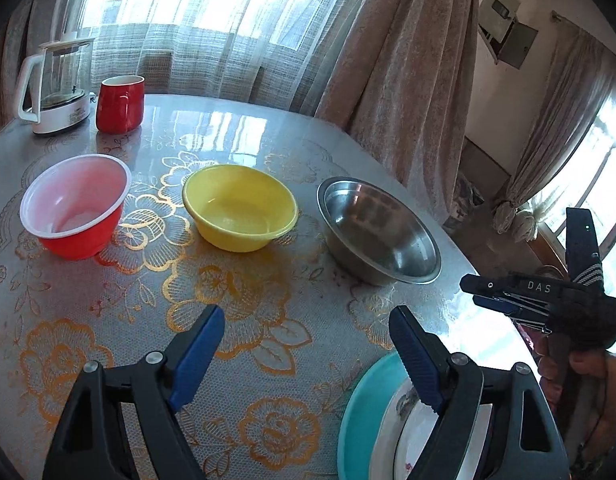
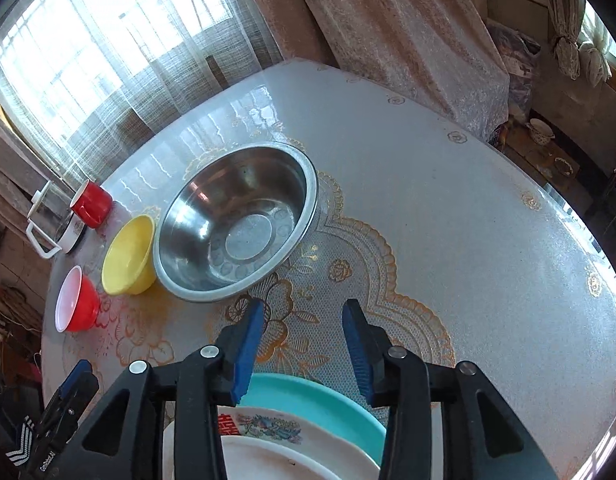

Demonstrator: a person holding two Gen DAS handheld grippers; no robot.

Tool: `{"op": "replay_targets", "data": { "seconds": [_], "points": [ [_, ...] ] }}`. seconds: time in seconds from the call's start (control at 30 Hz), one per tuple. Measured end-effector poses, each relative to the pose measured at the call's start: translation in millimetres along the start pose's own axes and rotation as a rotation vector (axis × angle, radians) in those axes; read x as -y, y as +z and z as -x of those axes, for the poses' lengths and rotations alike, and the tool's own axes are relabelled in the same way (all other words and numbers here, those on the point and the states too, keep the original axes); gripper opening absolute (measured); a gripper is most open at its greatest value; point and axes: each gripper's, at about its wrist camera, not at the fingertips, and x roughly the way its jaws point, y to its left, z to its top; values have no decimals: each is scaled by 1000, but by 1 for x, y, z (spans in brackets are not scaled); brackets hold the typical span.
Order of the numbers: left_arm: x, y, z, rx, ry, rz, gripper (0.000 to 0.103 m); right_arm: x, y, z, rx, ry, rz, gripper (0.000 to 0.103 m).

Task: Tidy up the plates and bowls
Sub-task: 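Reach to the steel bowl and close both tools on its rim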

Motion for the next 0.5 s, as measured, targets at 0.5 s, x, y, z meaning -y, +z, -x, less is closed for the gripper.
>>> {"op": "replay_targets", "data": {
  "seconds": [0.5],
  "points": [
    [23, 29, -61, -95, 4, -30, 87, 20, 55, -64, -39, 88, -167, 50]
  ]
}}
